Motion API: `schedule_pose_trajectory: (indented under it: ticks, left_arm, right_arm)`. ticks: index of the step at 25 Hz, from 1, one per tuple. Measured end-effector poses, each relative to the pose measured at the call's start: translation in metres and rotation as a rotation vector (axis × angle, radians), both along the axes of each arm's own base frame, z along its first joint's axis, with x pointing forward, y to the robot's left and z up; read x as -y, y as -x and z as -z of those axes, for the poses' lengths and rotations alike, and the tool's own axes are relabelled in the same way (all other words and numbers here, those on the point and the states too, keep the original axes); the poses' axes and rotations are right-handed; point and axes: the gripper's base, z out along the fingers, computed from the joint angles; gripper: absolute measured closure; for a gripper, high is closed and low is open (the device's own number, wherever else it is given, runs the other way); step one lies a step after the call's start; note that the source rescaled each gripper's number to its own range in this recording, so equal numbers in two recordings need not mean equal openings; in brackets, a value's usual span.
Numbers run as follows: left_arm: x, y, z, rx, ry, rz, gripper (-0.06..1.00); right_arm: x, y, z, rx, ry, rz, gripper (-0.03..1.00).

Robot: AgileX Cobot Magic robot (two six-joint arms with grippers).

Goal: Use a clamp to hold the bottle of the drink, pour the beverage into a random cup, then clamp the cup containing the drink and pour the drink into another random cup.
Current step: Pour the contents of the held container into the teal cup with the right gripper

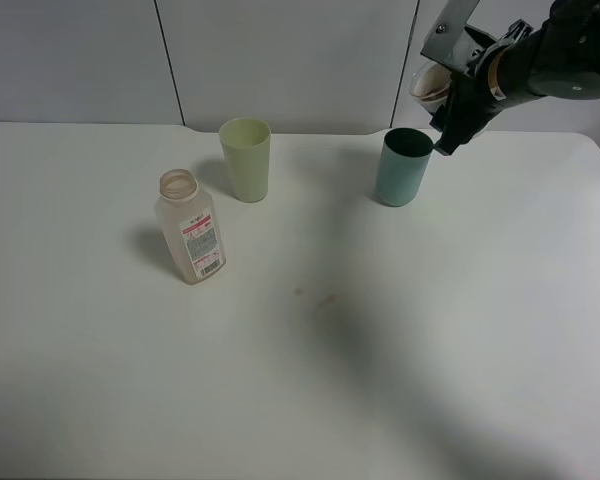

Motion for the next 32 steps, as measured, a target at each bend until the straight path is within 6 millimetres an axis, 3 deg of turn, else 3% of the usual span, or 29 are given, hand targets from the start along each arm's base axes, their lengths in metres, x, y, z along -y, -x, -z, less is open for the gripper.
schedule_pose_trajectory:
  ticks: [32]
  left_arm:
    - [0.0, 0.0, 0.0, 0.0, 0.0, 0.0, -0.06]
  right_arm:
    - [0.0028, 0.0002, 0.0011, 0.017, 0.351, -0.224, 0.96]
